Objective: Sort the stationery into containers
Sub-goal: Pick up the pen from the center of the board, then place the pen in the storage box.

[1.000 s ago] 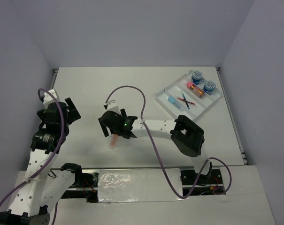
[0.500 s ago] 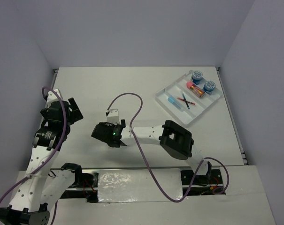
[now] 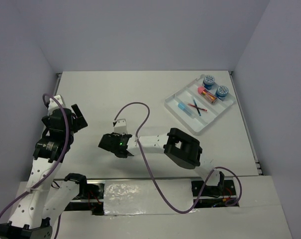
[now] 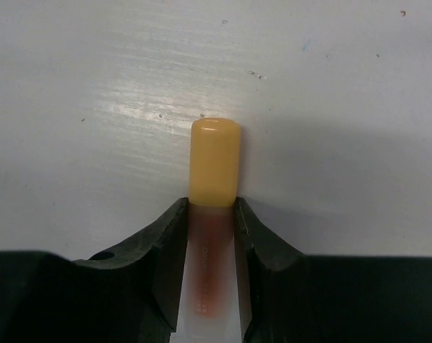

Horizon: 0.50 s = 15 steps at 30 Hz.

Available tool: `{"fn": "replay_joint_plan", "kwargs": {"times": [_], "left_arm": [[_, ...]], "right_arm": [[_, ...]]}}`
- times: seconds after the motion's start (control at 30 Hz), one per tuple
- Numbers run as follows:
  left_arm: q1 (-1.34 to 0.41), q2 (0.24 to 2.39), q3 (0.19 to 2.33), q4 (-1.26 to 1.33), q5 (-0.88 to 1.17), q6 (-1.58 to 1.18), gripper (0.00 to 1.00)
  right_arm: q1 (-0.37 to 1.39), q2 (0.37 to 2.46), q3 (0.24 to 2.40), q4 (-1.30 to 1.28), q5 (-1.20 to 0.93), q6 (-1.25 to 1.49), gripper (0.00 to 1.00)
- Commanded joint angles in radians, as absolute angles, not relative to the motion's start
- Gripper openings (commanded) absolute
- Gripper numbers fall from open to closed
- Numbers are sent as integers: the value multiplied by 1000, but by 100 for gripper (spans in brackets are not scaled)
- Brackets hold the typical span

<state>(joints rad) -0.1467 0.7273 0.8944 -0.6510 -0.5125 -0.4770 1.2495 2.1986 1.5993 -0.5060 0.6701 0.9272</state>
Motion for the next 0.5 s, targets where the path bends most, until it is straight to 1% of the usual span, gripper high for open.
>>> {"fn": "replay_joint_plan", "kwargs": {"times": [0.0,0.03,0.07,0.1,0.13,0.17,0.2,0.23,0.3,0.4,0.43,0.47], "left_arm": [[-153,715,900,-626,-534,-483,99],[-155,715,900,-626,-534,-483,99],[-156,716,899,-623,-529,-482,99],[-158,715,899,-620,-522,-477,99],[-169,718,894,-614,-503,-469,99],[-173,719,894,-608,-494,-466,99],[-178,722,894,-606,-489,-463,99],[-184,724,894,-604,-483,-463,99],[-187,726,893,-598,-471,-459,99],[-189,741,882,-577,-411,-439,99],[-190,750,884,-575,-396,-437,99],[-190,758,884,-575,-379,-436,99]], "right_arm": [[1236,2124,1467,-396,612,895,23],[1229,2087,1418,-343,603,811,22],[1218,2047,1366,-196,583,739,20],[1198,1960,1257,-113,481,663,14],[1146,1910,1206,-6,412,520,3],[1119,1863,1159,47,350,452,0],[1092,1759,1067,81,295,383,0],[1066,1706,1034,96,214,242,0],[991,1588,997,37,213,117,0],[846,1501,1005,-122,178,-163,0],[804,1493,1009,-149,178,-202,0],[714,1497,1032,-173,176,-237,0]]}}
